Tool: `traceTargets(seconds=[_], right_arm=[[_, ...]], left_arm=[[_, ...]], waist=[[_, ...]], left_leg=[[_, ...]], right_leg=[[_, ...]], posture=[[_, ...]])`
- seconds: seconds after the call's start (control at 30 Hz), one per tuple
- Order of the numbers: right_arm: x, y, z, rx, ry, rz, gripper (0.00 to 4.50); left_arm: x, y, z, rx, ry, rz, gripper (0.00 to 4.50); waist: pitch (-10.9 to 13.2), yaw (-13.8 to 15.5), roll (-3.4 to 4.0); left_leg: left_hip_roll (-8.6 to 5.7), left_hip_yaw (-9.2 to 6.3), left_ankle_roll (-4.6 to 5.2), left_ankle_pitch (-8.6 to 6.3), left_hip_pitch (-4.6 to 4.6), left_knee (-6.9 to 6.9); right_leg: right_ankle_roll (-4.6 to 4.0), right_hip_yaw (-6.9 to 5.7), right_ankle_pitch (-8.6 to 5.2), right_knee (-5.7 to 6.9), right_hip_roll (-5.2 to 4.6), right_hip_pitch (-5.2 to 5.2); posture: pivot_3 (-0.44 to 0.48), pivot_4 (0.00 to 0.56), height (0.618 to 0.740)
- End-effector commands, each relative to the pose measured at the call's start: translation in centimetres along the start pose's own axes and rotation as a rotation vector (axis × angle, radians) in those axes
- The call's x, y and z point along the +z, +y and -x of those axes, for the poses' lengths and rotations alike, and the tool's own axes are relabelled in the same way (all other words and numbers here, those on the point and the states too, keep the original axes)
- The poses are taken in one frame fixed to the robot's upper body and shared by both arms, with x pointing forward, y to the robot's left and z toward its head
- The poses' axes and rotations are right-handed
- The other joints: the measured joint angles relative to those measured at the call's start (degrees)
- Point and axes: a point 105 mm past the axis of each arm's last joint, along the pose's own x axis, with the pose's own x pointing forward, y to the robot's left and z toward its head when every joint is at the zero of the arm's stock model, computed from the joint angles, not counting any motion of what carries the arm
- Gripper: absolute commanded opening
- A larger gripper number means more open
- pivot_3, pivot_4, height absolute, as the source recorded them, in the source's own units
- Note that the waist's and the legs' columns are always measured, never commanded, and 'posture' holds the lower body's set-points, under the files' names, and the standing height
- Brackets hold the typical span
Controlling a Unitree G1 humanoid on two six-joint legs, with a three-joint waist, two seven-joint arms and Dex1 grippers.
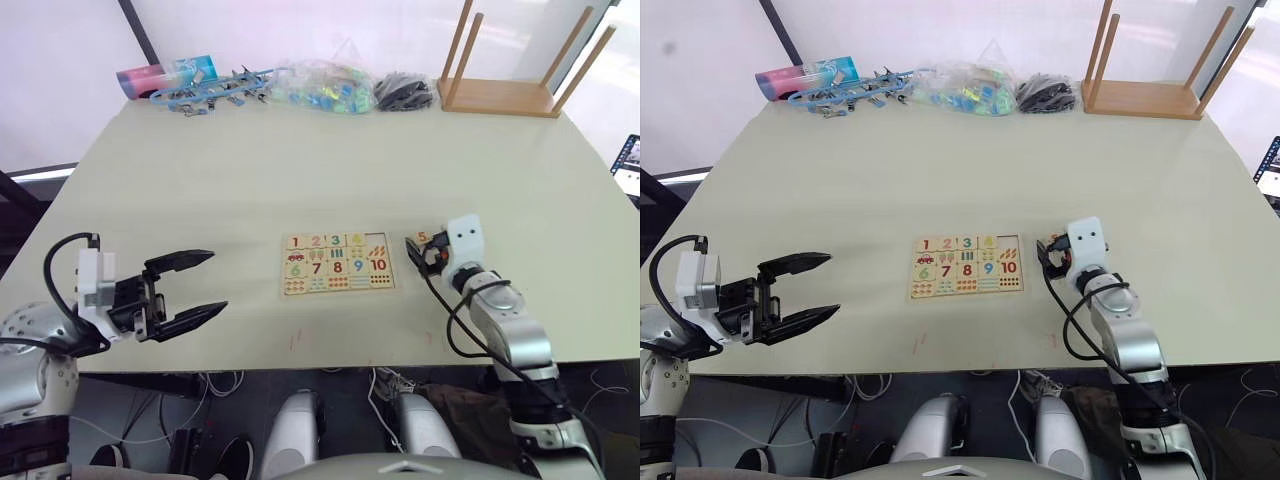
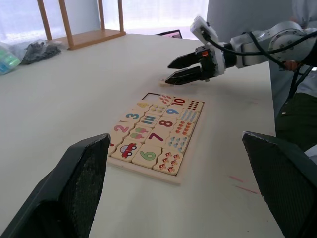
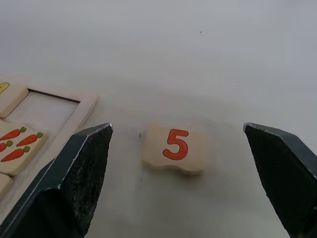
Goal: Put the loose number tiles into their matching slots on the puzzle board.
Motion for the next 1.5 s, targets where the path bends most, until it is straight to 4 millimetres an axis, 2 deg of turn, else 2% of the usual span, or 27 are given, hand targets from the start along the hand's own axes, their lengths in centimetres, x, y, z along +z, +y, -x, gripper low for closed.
traceTargets(seconds=[0.03,0.17,0.2,0.23,0.37,0.4,0.63,0.77,0.97,1.1,1.27,1.47,1.5], right_arm=[[0.2,-0.4,-0.5,-0.045,0.009,-0.004,4.44],[-0.4,-0.3,-0.7,-0.061,0.050,-0.023,4.44],[-0.5,-0.3,-0.7,-0.068,0.056,-0.035,3.92],[-0.5,-0.3,-0.6,-0.073,0.060,-0.044,3.63],[-0.5,0.0,-0.5,-0.085,0.064,-0.057,1.65],[-0.6,0.0,-0.4,-0.091,0.064,-0.061,1.49],[-0.9,-0.7,0.6,-0.121,0.070,-0.075,1.49],[-1.2,-1.3,2.6,-0.133,0.068,-0.095,1.49],[-2.6,-1.0,6.4,-0.100,0.079,-0.105,1.49],[-3.2,-0.5,8.6,-0.112,0.086,-0.194,1.49],[-3.5,0.8,9.3,-0.103,0.092,-0.268,1.49],[-3.4,1.0,9.0,-0.080,0.084,-0.290,1.49],[-3.3,1.1,9.0,-0.071,0.076,-0.281,1.99]], left_arm=[[1.2,0.1,-0.1,-0.023,-0.014,-0.038,4.50],[1.3,0.1,-0.2,-0.027,-0.013,-0.039,4.50],[1.3,0.1,-0.3,-0.028,-0.012,-0.039,4.50],[1.3,0.1,-0.3,-0.028,-0.012,-0.039,4.50],[1.4,-0.1,-0.4,-0.030,-0.013,-0.036,4.50],[1.4,-0.1,-0.5,-0.031,-0.014,-0.036,4.50],[1.5,-0.1,-0.8,-0.042,-0.018,-0.033,4.50],[1.6,0.0,-0.9,-0.047,-0.018,-0.034,4.50],[1.7,0.0,-0.9,-0.057,-0.015,-0.030,4.50],[1.8,0.2,-1.0,-0.074,-0.011,-0.028,4.50],[2.0,0.4,-1.1,-0.083,-0.007,-0.030,4.50],[2.0,0.6,-1.0,-0.089,-0.004,-0.031,4.50],[1.9,0.5,-1.0,-0.089,-0.005,-0.031,4.50]], waist=[[0.0,0.1,0.02],[0.0,-0.1,-0.01],[0.0,-0.1,-0.01],[0.0,-0.1,-0.01],[0.0,0.1,-0.02],[0.0,0.1,-0.03],[0.0,0.2,-0.05],[0.0,0.2,-0.07],[0.0,0.1,-0.07],[-0.1,0.2,-0.08],[0.0,0.0,-0.04],[0.0,0.0,0.07],[0.1,0.0,0.09]], left_leg=[[0.00,-0.01,0.00,0.00,0.01,0.00],[0.00,0.02,0.00,0.00,0.01,0.00],[0.00,0.02,0.00,0.00,0.01,0.00],[0.00,0.01,0.00,0.00,0.02,0.00],[0.00,-0.01,0.00,0.00,0.03,0.04],[0.00,-0.01,0.00,0.00,0.03,0.06],[0.01,-0.03,0.00,0.00,0.02,0.07],[0.00,-0.02,-0.01,0.00,0.00,0.07],[0.03,-0.03,-0.01,-0.01,0.00,0.06],[0.06,-0.04,-0.05,-0.03,0.02,0.06],[0.11,-0.03,-0.12,-0.07,0.02,0.06],[0.14,-0.04,-0.14,-0.08,0.02,0.06],[0.14,-0.04,-0.14,-0.08,0.02,0.06]], right_leg=[[0.00,-0.01,0.00,0.01,0.01,0.01],[0.00,0.02,0.00,0.02,0.00,0.01],[0.00,0.02,0.00,0.02,0.01,0.01],[0.00,0.02,0.00,0.04,0.02,0.01],[0.00,-0.01,0.00,0.06,0.01,0.02],[0.01,0.00,0.00,0.06,0.00,0.03],[0.00,-0.02,0.00,0.07,0.01,0.03],[0.01,-0.02,-0.01,0.05,-0.02,0.03],[0.01,-0.03,-0.02,0.05,-0.01,0.03],[0.02,-0.02,-0.02,0.05,-0.01,0.02],[0.02,-0.01,-0.03,0.05,-0.02,0.01],[0.01,-0.01,-0.03,0.05,-0.01,-0.01],[0.01,-0.01,-0.03,0.05,-0.02,-0.01]], posture=[[0.000,0.150,0.740],[0.000,0.150,0.740],[0.000,0.150,0.740],[0.000,0.150,0.740],[0.000,0.150,0.740],[0.000,0.150,0.740],[0.000,0.150,0.740],[0.000,0.150,0.740],[0.000,0.150,0.740],[0.000,0.150,0.740],[0.000,0.150,0.740],[0.000,0.150,0.740],[0.000,0.150,0.740]])
